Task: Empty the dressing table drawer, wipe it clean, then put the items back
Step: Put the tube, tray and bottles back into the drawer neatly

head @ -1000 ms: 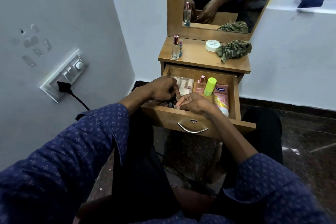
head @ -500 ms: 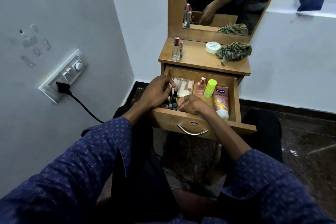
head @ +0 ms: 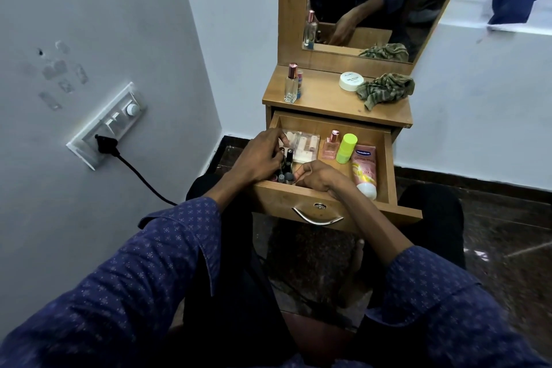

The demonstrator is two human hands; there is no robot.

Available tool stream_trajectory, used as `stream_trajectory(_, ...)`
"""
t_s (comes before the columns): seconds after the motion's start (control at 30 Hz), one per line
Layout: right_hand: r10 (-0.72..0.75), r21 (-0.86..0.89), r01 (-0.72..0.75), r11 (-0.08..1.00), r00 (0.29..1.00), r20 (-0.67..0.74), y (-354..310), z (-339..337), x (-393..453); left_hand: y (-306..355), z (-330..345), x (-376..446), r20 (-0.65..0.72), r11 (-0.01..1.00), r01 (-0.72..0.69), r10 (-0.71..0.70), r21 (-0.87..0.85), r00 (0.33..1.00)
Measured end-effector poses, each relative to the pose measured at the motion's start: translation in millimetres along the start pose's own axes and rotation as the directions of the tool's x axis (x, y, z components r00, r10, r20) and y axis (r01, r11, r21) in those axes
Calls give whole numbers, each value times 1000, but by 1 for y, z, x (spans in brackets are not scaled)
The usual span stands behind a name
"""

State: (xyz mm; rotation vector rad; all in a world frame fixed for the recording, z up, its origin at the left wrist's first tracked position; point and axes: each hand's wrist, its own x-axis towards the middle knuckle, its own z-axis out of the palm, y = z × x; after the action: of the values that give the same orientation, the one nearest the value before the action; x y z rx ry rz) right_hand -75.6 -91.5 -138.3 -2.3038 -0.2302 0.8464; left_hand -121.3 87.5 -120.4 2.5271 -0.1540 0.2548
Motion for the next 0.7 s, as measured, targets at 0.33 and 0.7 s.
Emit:
stream_trajectory(0.33, -20, -29, 20, 999, 1000, -1, -2, -7, -7, -2, 1, 2, -7, 1000, -3, 3, 11, 1000)
stream_trajectory(0.7, -195, -57, 187, 981, 939, -285, -33, -66, 1, 3, -14, 35, -128, 1000, 17, -18, -5, 992)
